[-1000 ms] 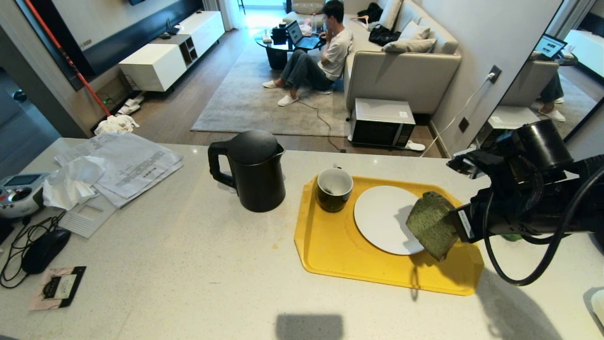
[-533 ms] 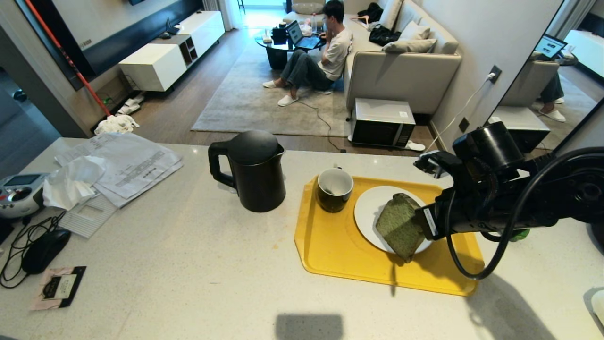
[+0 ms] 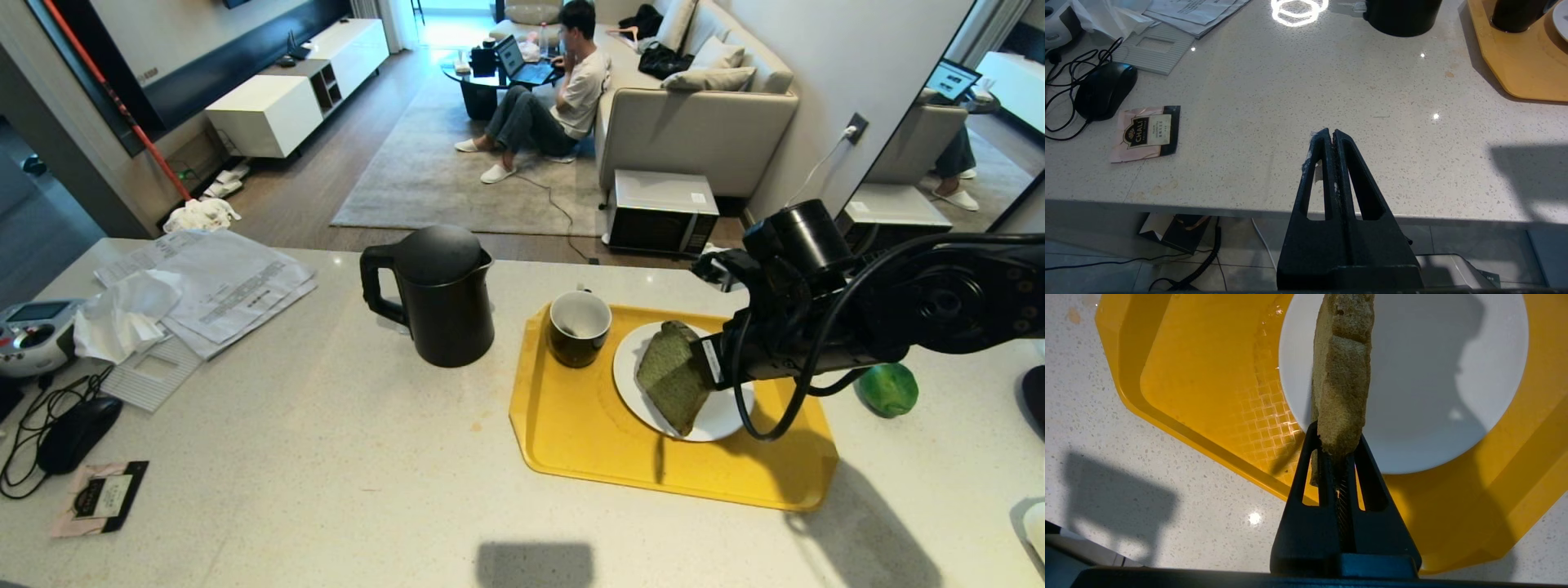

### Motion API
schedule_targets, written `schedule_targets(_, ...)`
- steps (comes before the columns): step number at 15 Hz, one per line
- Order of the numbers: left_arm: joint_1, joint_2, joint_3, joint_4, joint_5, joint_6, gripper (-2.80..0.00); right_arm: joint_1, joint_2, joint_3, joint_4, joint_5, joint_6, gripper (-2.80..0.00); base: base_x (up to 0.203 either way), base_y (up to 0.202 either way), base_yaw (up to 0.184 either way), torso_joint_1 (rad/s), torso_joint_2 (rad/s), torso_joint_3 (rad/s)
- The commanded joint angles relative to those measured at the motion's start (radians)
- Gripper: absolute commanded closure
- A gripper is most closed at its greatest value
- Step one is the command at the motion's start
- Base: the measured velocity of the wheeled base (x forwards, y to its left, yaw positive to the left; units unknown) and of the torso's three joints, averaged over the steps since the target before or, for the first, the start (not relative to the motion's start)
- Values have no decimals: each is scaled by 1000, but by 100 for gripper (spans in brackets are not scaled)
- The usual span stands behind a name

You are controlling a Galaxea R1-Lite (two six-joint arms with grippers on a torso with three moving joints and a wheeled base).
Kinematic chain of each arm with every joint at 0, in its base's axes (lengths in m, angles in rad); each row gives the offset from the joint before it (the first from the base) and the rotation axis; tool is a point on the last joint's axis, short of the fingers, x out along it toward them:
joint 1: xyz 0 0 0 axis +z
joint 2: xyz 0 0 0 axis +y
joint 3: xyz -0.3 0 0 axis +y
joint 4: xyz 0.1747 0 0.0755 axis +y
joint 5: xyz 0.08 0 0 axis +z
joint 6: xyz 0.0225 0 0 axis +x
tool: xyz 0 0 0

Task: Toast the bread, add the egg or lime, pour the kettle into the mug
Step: Put the baked bread on a plate

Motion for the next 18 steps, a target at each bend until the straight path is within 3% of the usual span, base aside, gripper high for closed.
schedule_targets(1,0,-1,0,0,0,0,0,1,33,-36,38,0,15,0,0,0,0,0,0,0)
schedule_targets(6,0,-1,0,0,0,0,0,-9,87,-58,41,-10,15,0,0,0,0,0,0,0)
schedule_targets(18,0,-1,0,0,0,0,0,-213,149,-94,42,-31,-38,0,0,0,0,0,0,0)
